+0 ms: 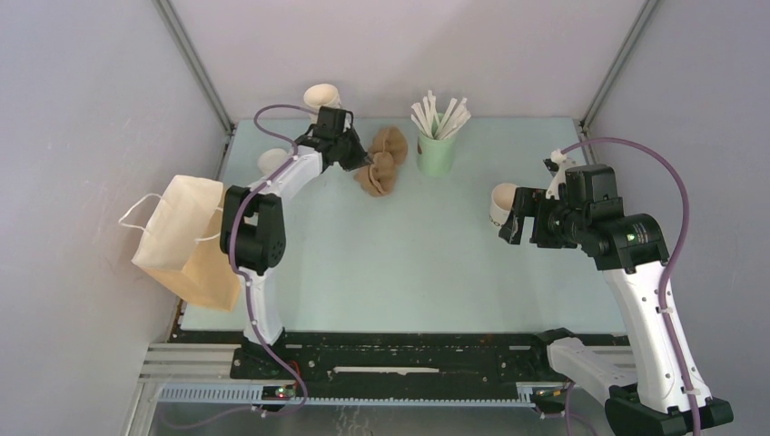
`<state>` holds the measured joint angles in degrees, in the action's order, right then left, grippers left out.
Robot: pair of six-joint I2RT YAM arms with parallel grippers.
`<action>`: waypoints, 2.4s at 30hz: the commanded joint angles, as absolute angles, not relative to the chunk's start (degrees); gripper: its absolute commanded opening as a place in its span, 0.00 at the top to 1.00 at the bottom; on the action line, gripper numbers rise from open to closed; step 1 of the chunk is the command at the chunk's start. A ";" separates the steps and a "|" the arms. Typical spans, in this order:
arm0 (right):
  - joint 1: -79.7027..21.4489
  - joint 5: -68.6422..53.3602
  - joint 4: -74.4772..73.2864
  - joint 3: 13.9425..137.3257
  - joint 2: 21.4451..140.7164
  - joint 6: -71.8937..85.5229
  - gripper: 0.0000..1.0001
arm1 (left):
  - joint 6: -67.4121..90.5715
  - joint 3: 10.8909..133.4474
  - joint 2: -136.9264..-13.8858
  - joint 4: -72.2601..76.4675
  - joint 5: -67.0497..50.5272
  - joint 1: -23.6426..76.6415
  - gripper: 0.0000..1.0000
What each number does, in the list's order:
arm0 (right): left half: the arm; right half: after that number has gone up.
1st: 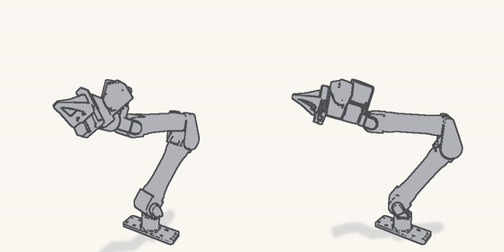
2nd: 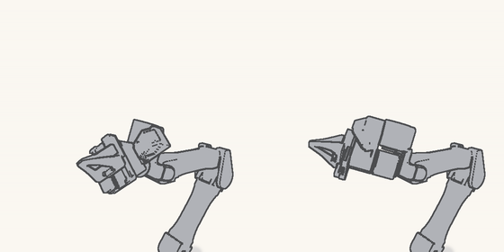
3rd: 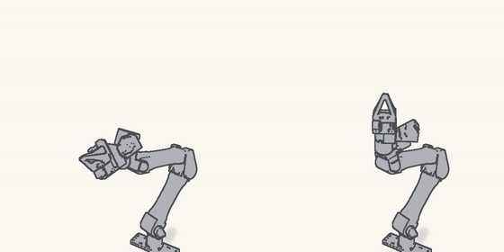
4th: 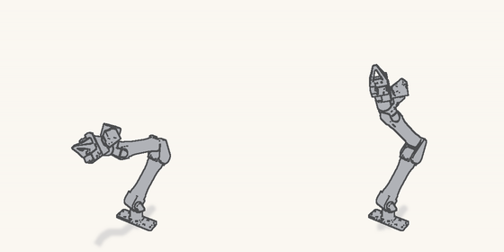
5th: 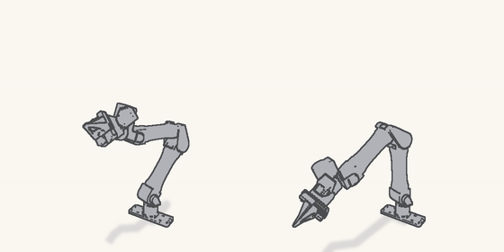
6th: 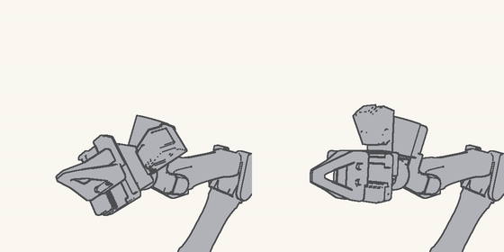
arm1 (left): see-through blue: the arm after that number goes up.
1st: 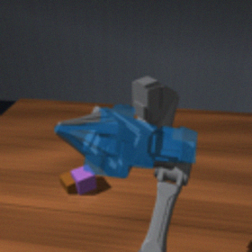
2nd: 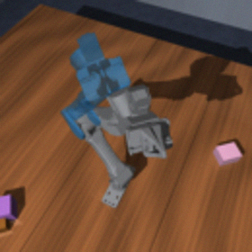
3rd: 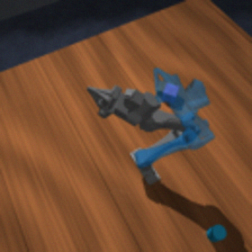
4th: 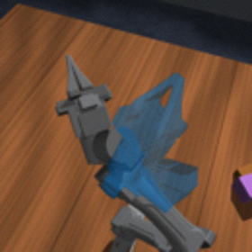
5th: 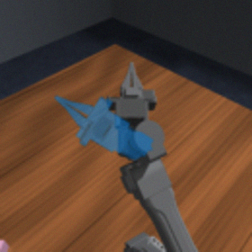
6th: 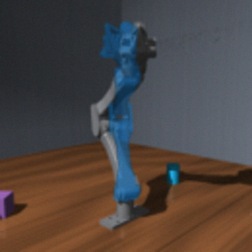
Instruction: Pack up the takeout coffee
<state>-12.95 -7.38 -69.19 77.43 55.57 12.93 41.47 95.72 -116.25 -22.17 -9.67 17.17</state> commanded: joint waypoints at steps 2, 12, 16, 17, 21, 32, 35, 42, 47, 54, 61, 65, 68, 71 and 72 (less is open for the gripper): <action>-13.10 -7.29 -67.72 78.66 55.36 12.37 0.04 | 39.85 98.64 -114.39 -20.53 -10.67 16.93 0.98; -12.92 -7.03 -67.96 78.66 55.05 12.30 0.04 | 41.42 100.58 -117.09 -26.47 -6.40 15.70 0.93; -12.83 -7.03 -67.97 78.66 55.19 12.30 0.04 | 43.00 98.57 -116.69 -26.03 -4.93 14.58 0.93; -12.83 -7.03 -67.98 78.66 55.16 12.30 0.04 | 42.87 98.27 -116.54 -25.69 -5.12 14.48 0.92; -12.83 -6.87 -68.01 78.66 55.22 12.22 0.04 | 38.72 98.48 -115.59 -23.63 -7.77 15.36 0.83; -13.29 -6.37 -67.96 78.66 55.21 11.86 0.04 | 34.70 100.67 -115.48 -25.04 -4.54 18.29 0.30; -13.32 -6.33 -68.05 78.66 55.00 11.83 0.04 | 34.12 103.62 -117.86 -27.74 -3.16 19.31 0.15; -13.36 -6.25 -68.09 78.90 54.94 11.78 0.04 | 34.54 112.88 -123.41 -38.27 3.33 20.04 0.35; -13.27 -6.28 -68.19 78.86 54.88 11.86 0.04 | 34.40 116.22 -125.43 -41.36 3.84 20.06 0.35; -13.18 -6.50 -68.20 78.88 54.89 11.94 0.04 | 33.14 117.14 -126.66 -43.49 3.98 20.13 0.37; -13.18 -6.70 -68.19 78.84 54.80 12.04 0.04 | 43.09 104.89 -121.77 -29.61 -9.81 17.84 0.61; -12.99 -6.66 -68.08 78.62 54.57 12.17 0.04 | 58.00 91.64 -118.51 -10.11 -20.83 16.36 0.62; -12.76 -6.93 -67.96 78.33 54.35 12.17 0.04 | 64.68 85.07 -117.54 1.13 -24.39 15.83 0.63; -12.58 -7.03 -67.87 78.23 54.32 12.30 0.04 | 68.62 82.17 -117.95 7.98 -26.60 15.52 0.63; -12.57 -7.03 -67.88 78.22 54.31 12.30 0.04 | 68.98 81.48 -117.87 8.87 -26.42 15.41 0.63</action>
<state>-12.82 -6.55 -69.14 77.43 55.11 12.73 59.94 85.14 -118.91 -4.82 -19.55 14.66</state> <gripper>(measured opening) 0.962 0.416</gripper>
